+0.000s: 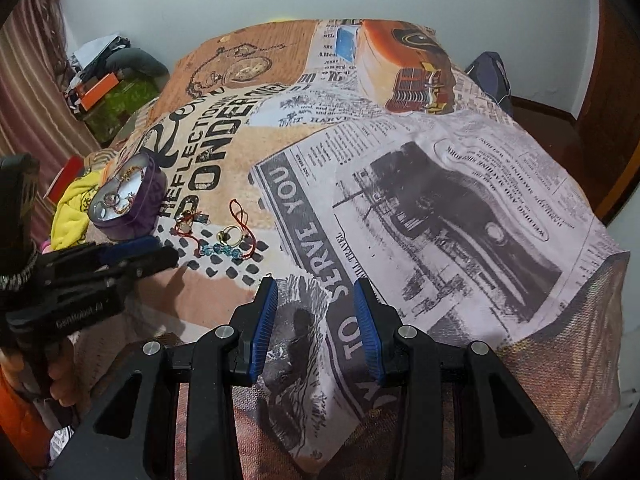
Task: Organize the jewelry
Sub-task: 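Move the right tool back toward the remaining earrings, then grasp a red-string earring with the left tool while the right grasps gold hoops, then carry the earring and gold hoops over the heart tin with both tools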
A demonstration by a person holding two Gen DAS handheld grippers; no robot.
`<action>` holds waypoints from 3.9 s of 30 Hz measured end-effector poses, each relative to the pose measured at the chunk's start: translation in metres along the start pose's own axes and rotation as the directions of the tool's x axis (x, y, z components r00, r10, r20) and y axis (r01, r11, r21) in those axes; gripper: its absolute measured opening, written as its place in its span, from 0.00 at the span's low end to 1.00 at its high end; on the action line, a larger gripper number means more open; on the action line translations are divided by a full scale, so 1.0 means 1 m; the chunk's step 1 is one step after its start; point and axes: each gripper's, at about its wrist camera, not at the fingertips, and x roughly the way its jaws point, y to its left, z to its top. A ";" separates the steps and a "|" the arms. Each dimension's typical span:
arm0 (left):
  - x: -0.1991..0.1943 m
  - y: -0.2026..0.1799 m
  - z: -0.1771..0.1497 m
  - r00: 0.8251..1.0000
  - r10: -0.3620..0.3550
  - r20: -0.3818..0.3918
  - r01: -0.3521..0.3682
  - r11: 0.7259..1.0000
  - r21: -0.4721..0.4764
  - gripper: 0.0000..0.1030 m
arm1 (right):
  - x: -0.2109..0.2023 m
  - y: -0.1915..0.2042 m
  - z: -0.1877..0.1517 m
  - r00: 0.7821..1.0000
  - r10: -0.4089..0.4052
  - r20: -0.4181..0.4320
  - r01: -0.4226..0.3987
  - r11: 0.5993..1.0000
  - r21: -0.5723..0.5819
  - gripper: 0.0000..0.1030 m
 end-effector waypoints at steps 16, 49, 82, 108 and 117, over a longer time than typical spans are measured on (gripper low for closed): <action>0.010 0.001 0.007 1.000 0.002 0.003 -0.002 1.000 -0.019 0.00 | 0.004 0.001 0.000 1.000 0.012 -0.006 -0.012 1.000 0.007 0.35; -0.124 0.037 0.016 0.951 0.047 0.304 -0.033 0.998 -0.051 0.00 | 0.018 0.056 0.017 0.996 0.088 -0.021 -0.090 0.991 -0.099 0.35; -0.158 0.052 0.014 0.926 0.039 0.374 -0.014 0.998 -0.068 0.00 | 0.017 0.082 0.017 0.998 0.053 0.018 -0.049 0.983 -0.175 0.16; -0.168 0.066 0.056 0.892 0.029 0.450 -0.011 0.999 -0.044 0.00 | -0.013 0.133 0.060 0.967 0.180 0.178 -0.139 0.966 -0.218 0.16; -0.148 0.071 0.065 0.903 0.015 0.429 0.002 0.999 -0.039 0.00 | 0.000 0.139 0.064 0.968 0.190 0.162 -0.150 0.961 -0.232 0.16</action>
